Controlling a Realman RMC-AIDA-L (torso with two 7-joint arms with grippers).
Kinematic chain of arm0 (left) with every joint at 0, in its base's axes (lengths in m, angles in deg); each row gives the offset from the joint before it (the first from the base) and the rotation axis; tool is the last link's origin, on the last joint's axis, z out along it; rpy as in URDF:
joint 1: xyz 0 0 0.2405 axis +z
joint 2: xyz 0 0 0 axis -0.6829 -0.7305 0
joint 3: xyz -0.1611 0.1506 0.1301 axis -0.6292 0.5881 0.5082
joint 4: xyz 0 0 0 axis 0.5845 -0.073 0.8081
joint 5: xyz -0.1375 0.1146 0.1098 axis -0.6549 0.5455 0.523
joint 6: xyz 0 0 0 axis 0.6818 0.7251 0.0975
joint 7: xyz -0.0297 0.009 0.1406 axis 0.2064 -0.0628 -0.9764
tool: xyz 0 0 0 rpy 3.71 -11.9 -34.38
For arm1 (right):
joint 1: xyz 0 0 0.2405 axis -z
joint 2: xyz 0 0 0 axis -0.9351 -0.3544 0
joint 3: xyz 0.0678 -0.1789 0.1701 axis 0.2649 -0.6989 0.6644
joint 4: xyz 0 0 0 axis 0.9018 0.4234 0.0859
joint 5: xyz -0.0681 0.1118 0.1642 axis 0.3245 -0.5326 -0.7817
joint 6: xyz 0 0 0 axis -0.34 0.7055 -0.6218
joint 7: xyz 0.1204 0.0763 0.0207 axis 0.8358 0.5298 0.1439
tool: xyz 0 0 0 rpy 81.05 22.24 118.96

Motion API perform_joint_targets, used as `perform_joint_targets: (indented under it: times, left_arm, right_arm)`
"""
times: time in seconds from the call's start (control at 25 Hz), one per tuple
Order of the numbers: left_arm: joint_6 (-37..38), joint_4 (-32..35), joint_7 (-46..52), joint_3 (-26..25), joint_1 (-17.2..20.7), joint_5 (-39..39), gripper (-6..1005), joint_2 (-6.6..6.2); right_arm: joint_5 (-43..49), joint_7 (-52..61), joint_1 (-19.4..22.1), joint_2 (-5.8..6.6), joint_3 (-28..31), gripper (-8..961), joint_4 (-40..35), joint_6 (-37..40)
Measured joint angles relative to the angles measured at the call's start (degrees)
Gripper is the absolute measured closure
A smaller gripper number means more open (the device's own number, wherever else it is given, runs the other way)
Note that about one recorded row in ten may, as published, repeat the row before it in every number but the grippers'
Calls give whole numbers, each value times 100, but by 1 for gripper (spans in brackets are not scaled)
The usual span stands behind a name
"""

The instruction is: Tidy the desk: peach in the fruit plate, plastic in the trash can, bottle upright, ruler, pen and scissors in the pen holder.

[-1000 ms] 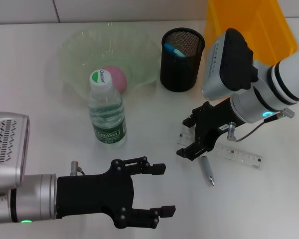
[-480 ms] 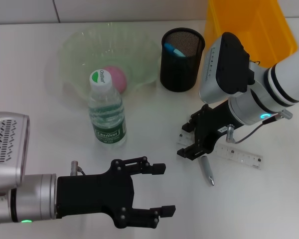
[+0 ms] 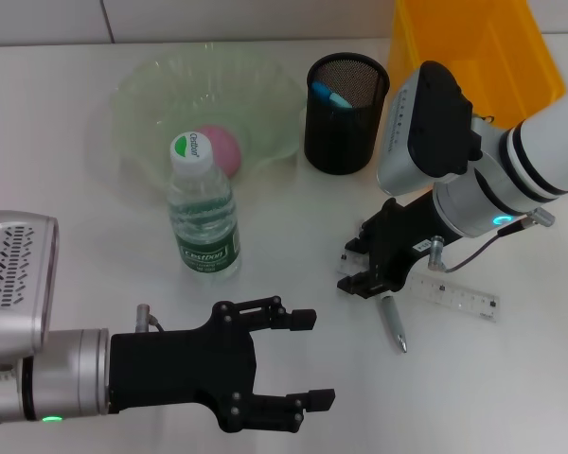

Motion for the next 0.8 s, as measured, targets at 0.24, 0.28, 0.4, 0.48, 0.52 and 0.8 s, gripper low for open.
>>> perform_joint_targets:
  times: [0.24,0.28,0.4,0.48,0.52,0.8]
  left_arm:
    - [-8,0,0,0,0,0,186,3]
    - [-14,0,0,0,0,0,186,6]
    - [-20,0,-2,0,0,-1,186,13]
    - [-14,0,-3,0,0,-1,186,16]
    - [-14,0,-3,0,0,-1,186,16]
    - [1,1,-1,0,12,-1,186,20]
  right_arm:
    - [0,11,-11,0,23,489,8,9]
    - [-39,12,-12,0,49,507,-9,20]
    - [-134,13,-10,4,61,559,-52,39]
    - [-266,59,38,12,116,576,-219,147]
    - [-266,59,38,12,116,575,-219,147]
    - [-692,309,598,18,1190,569,-1996,721]
